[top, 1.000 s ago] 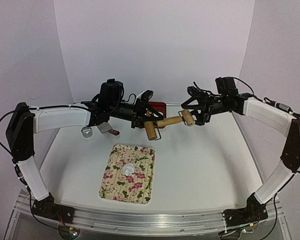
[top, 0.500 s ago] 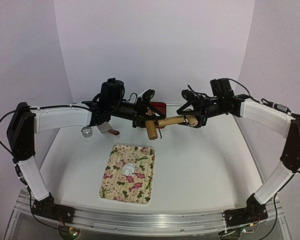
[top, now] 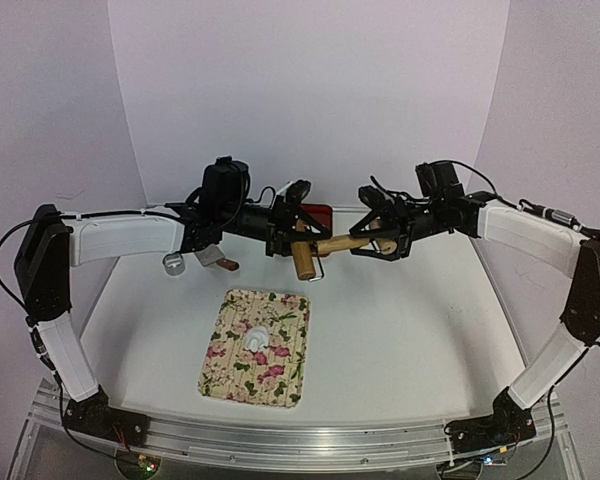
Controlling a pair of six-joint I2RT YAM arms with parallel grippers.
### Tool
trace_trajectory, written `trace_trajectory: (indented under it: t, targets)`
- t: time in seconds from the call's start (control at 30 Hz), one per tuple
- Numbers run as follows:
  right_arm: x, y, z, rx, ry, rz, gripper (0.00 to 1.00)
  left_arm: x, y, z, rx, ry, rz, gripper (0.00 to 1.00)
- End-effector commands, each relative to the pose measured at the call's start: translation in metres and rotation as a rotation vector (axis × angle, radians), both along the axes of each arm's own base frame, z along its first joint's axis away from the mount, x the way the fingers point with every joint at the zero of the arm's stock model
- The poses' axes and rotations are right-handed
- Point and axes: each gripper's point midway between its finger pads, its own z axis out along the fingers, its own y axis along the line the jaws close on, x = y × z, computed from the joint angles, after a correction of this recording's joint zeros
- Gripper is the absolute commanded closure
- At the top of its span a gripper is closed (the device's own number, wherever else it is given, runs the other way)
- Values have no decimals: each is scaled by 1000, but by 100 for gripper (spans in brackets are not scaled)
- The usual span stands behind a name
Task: Roll out the dumpling wrappers from the dough
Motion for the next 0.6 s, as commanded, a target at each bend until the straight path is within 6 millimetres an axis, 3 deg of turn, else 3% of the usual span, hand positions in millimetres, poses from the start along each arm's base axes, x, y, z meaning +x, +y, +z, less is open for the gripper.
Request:
trace_trajectory:
  t: [0.0,0.2,0.23,0.33,0.43,0.57]
  targets:
    - [-14,2,20,52,-58,48,57,12,-3,14,-31,-31,38,100]
    - [-10,3,17,35,-60,26,83,12,-1,7,-10,-34,41,100]
    - [-9,3,16,28,-66,16,87,13,-1,6,0,-45,55,95]
    - [-2,3,10,-6,-75,-30,99,21,5,-6,79,-67,121,64]
    - [5,2,0,-48,-75,-83,100,30,15,-15,171,-93,210,39]
    - [13,-2,-8,-96,-97,-151,100,43,48,-26,322,-130,394,17]
